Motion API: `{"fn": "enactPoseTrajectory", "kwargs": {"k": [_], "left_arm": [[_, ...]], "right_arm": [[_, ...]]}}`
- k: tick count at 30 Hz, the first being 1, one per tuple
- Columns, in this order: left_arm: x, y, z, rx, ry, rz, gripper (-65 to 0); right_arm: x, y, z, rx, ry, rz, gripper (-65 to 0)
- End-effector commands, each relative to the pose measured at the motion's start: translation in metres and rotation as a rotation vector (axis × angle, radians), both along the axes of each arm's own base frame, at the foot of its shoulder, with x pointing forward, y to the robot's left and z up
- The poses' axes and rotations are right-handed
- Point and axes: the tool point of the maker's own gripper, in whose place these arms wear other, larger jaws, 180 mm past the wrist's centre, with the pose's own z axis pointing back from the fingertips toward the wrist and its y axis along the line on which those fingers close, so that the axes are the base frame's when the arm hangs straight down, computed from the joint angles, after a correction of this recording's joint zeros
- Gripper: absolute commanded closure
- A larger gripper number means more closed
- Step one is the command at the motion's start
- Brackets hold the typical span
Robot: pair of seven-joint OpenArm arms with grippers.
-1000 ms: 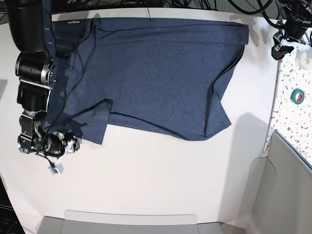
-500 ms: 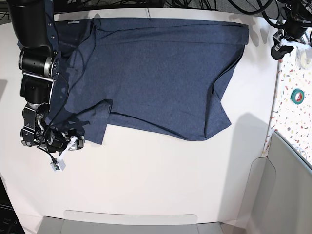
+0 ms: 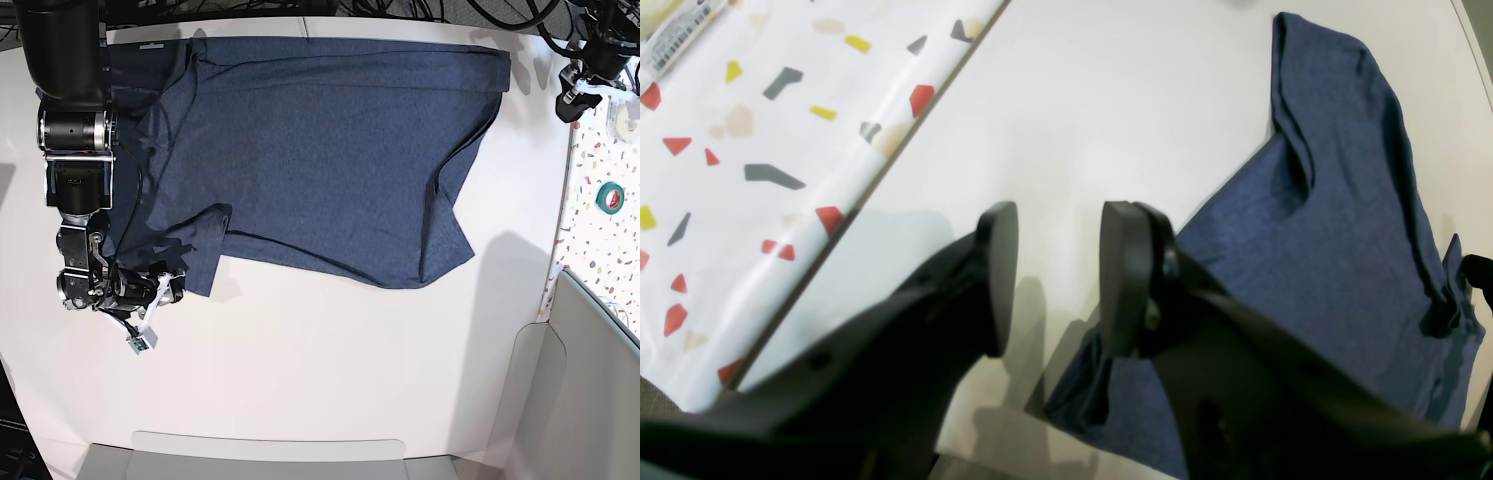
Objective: Layout the t-shirt on the table in an organized manner, then fold the t-shirt properly
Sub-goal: 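Move the right gripper to the hem corner of the navy t-shirt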
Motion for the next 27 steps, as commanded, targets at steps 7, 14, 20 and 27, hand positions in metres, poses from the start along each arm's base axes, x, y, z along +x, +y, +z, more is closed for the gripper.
{"fn": "enactPoseTrajectory", "kwargs": {"k": [7,14,20,27], "left_arm": [[0.005,0.004,0.009,0.022,-0.029,-0.004,-20.8],[0.005,0.004,0.010,0.022,-0.031,-0.004,-20.7],[0.006,0.004,0.010,0.022,-0.032,-0.004,-20.7],[0.013,0.005,0.014,0.025,-0.055,-0.004,-20.7]], "right_arm": [[-0.033,-0.001,-0.031,-0.099,0.153,0.077,0.0],[-0.018,0.003,-0.010,-0.105,0.076,0.092,0.0],[0.009,0.000,0.039,-0.149,-0.083,0.118,0.0],[0.013,-0.030,0.071,-0.088,-0.168,-0.025,0.0]]}}
